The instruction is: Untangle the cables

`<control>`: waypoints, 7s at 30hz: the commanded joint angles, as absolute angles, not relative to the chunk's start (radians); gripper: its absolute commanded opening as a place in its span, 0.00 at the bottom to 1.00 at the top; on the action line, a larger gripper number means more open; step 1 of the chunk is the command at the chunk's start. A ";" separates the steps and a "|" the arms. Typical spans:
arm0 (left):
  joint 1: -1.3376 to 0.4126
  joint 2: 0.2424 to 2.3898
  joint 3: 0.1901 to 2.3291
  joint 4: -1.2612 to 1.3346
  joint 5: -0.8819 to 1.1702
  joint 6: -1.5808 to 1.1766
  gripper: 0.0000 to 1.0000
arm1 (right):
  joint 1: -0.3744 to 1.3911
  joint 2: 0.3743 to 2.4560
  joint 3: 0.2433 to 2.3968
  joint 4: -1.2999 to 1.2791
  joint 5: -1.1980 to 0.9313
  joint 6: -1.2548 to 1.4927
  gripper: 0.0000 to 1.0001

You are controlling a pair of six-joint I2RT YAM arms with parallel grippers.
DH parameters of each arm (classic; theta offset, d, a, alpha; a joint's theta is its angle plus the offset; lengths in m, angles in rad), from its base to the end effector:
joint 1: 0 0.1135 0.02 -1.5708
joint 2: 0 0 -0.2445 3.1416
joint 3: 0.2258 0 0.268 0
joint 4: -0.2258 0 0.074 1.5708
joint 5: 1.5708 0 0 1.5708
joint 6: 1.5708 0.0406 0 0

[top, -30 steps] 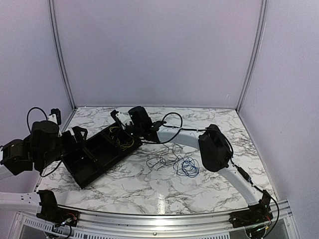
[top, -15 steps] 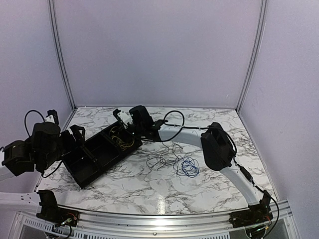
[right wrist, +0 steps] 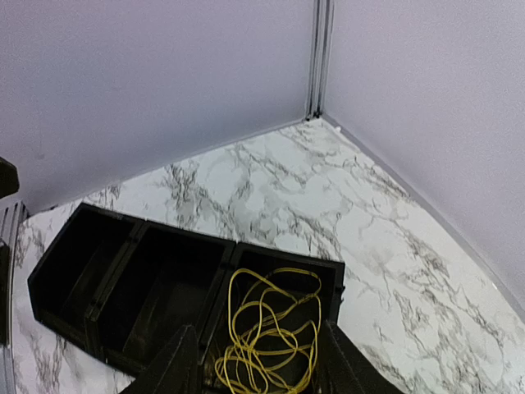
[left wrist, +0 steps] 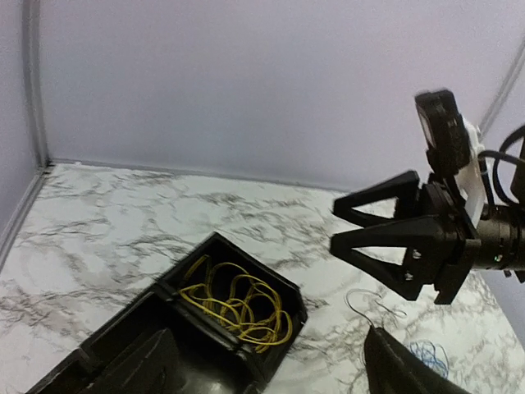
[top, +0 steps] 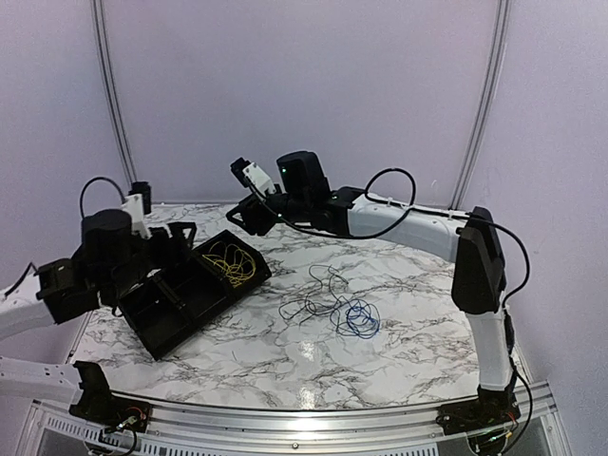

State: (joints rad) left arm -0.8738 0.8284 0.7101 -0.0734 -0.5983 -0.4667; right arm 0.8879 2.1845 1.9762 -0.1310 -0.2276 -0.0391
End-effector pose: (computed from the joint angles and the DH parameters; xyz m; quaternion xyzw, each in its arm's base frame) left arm 0.1631 -0.1592 0.3019 -0.0346 0.7599 -0.1995 0.6177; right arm 0.3310 0.4215 0.2803 -0.4213 0.6962 0.3208 0.4848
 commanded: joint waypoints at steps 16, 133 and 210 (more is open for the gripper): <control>-0.874 1.795 1.316 -0.206 0.072 -0.344 0.64 | 0.548 1.614 1.106 -0.180 -0.378 -0.379 0.44; -0.919 1.895 1.478 0.350 -0.104 -0.186 0.29 | 0.635 1.654 1.837 -0.382 -0.356 -0.203 0.00; -0.678 0.942 0.413 0.423 -0.768 -0.684 0.00 | 0.994 2.461 2.196 -0.347 -0.579 -0.152 0.00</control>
State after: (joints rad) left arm -0.7010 0.9562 0.4335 0.3622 -0.7448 -0.6193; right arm 0.9691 2.4145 2.1185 -0.3897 -0.5907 -0.1780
